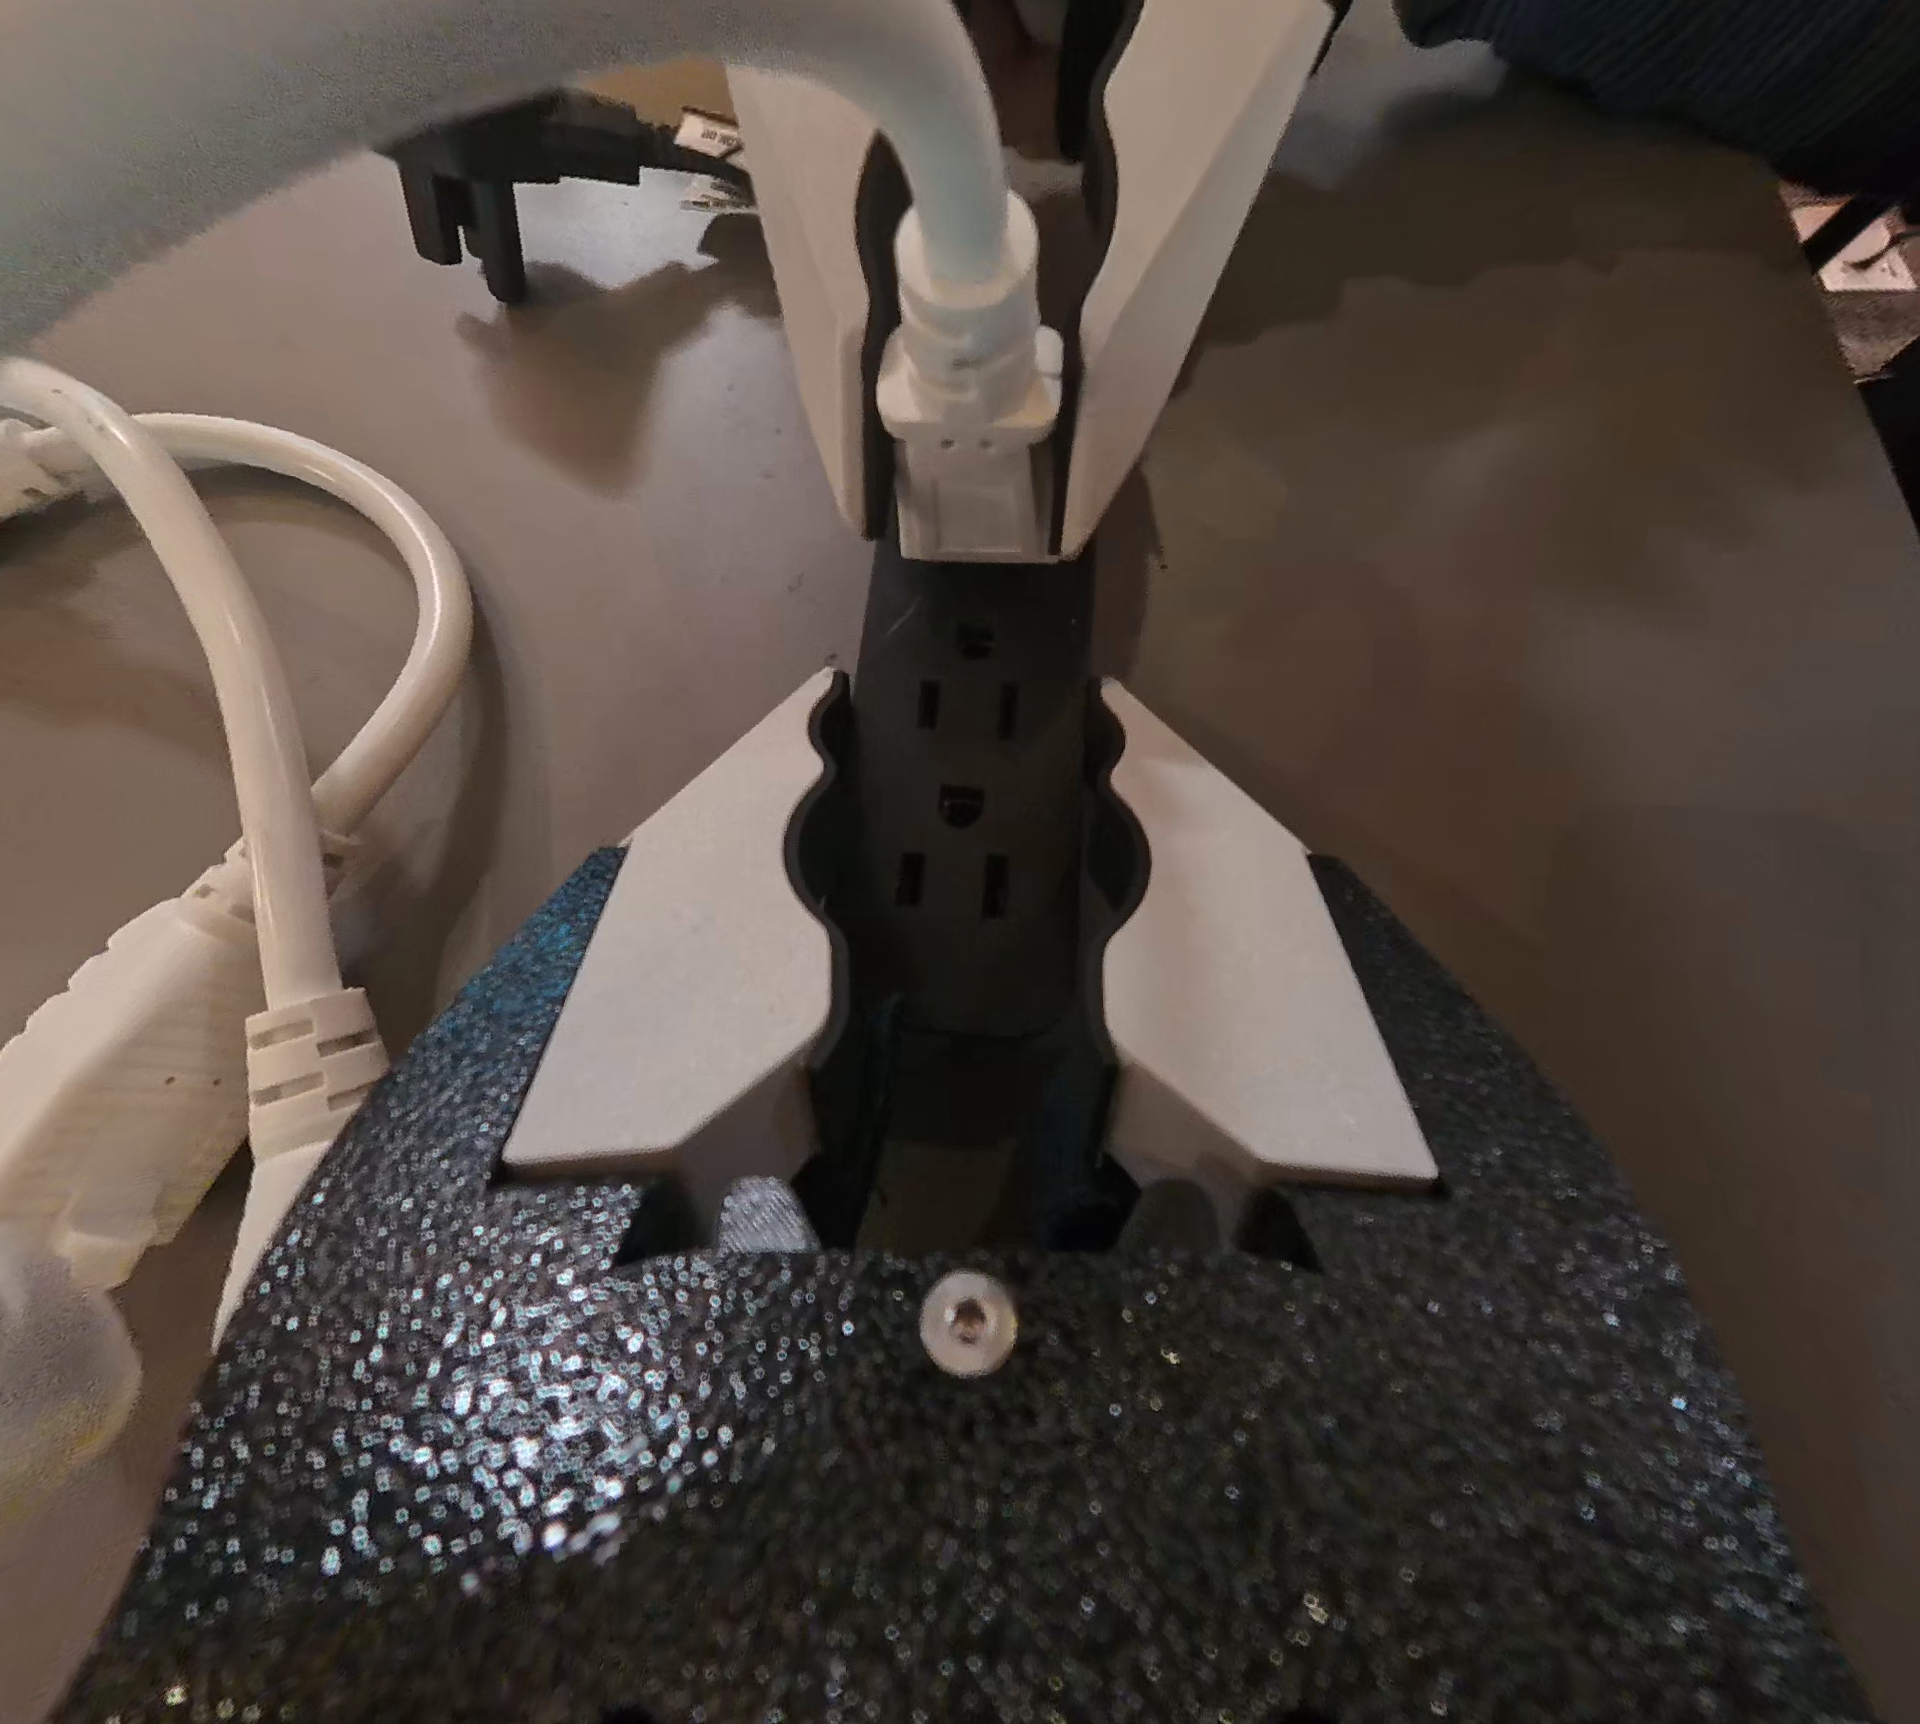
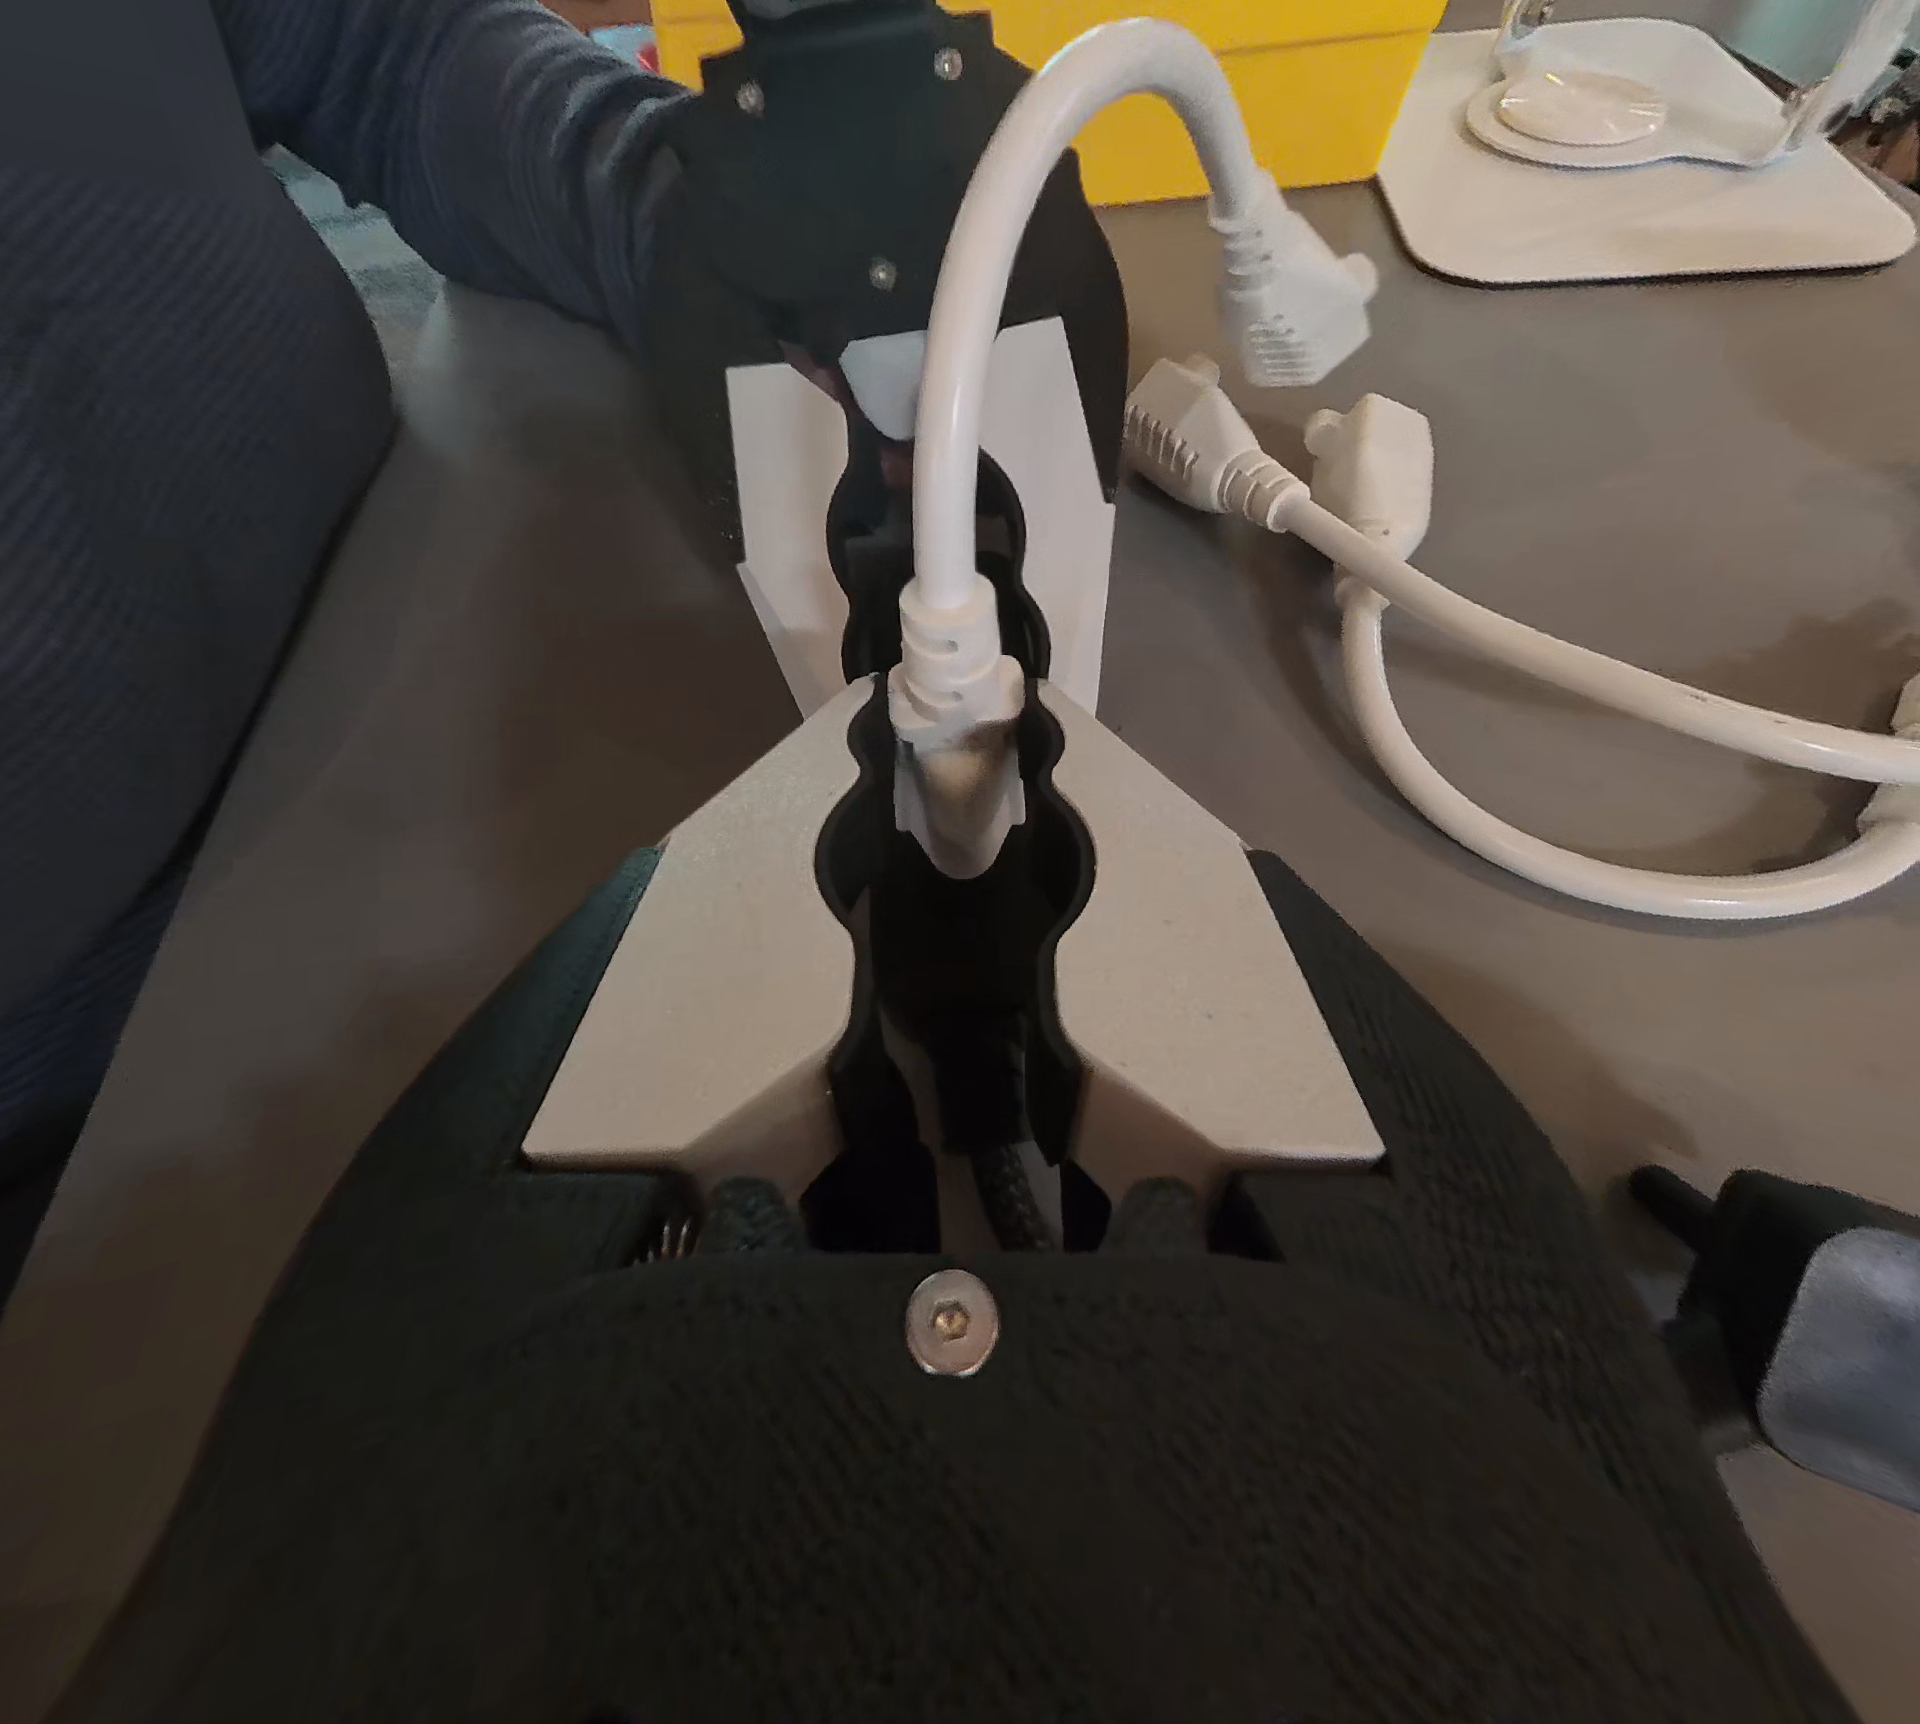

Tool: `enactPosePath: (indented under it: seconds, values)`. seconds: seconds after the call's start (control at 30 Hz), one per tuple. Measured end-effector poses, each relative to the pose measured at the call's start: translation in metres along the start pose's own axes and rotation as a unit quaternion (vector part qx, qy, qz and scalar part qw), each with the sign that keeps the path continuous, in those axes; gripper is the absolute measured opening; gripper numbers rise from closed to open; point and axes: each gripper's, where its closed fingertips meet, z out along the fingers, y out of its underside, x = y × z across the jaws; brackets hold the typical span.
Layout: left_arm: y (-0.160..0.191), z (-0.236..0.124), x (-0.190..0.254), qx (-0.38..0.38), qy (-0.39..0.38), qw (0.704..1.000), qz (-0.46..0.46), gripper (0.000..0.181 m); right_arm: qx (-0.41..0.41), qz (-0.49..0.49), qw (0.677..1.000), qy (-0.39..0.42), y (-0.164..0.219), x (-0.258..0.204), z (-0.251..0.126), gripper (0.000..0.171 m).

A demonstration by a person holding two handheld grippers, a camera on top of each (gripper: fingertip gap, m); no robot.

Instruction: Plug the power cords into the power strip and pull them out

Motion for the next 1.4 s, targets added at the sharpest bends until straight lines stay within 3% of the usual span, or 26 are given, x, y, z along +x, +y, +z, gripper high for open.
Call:
enactPosePath:
  seconds: [0.63, 1.0, 1.4]
  values:
    - [0.0005, -0.0004, -0.0006, -0.001, -0.001, 1.000, -0.005, 0.044, -0.028, -0.065, 0.996, 0.048, 0.0020, 0.0001, 0.0012, 0.024]
    - [0.0004, 0.0001, 0.0003, -0.001, 0.001, 1.000, -0.002, 0.044, -0.018, -0.001, 0.999, 0.026, 0.0045, 0.0004, -0.0035, 0.024]
    - [0.0004, 0.0000, 0.0004, -0.001, 0.003, 1.000, -0.001, 0.044, -0.017, -0.001, 0.999, 0.035, 0.0046, -0.0009, -0.0013, 0.024]
